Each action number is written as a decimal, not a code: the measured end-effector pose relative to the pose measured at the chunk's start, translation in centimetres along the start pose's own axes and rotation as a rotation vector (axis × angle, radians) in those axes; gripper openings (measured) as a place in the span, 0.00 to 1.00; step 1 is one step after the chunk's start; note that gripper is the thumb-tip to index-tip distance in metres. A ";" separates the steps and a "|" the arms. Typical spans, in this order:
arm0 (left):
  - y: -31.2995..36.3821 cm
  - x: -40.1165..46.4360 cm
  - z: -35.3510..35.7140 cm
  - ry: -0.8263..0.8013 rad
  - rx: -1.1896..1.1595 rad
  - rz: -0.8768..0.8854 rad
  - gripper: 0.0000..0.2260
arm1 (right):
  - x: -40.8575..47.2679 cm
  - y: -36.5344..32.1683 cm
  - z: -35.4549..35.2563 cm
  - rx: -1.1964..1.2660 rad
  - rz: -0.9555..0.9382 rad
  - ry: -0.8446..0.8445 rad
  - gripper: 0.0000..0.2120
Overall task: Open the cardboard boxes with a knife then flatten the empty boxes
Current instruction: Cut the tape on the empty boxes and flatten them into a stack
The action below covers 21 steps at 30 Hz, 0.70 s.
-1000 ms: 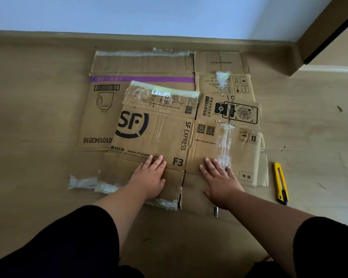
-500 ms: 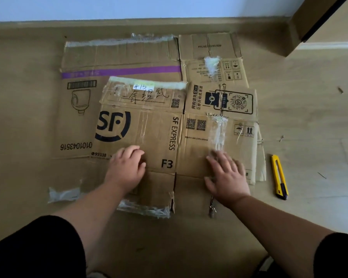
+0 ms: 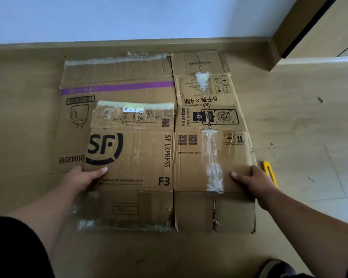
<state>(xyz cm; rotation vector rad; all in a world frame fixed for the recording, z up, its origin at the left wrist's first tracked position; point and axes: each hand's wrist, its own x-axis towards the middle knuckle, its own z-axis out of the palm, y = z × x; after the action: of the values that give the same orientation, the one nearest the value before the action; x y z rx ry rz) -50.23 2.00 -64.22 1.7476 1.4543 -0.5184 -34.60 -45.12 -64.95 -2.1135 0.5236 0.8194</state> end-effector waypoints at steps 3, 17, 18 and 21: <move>-0.1 0.1 -0.9 0.014 -0.136 0.080 0.34 | 0.4 -3.1 -0.3 -0.109 -0.110 0.057 0.28; 3.1 -1.8 -5.2 0.166 -0.274 0.265 0.22 | 2.2 -14.1 -1.8 -0.209 -0.335 0.011 0.28; 3.2 -1.9 -5.2 0.164 -0.260 0.269 0.22 | 2.1 -13.8 -1.8 -0.190 -0.333 0.008 0.27; 3.7 -2.2 -5.6 0.148 -0.255 0.285 0.23 | 1.6 -13.4 -2.1 -0.149 -0.324 0.009 0.30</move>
<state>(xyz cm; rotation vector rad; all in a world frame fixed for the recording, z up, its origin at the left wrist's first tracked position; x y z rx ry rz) -48.19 4.82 -58.08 1.7738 1.2766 -0.0522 -24.68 -38.88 -58.02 -2.2602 0.1195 0.6795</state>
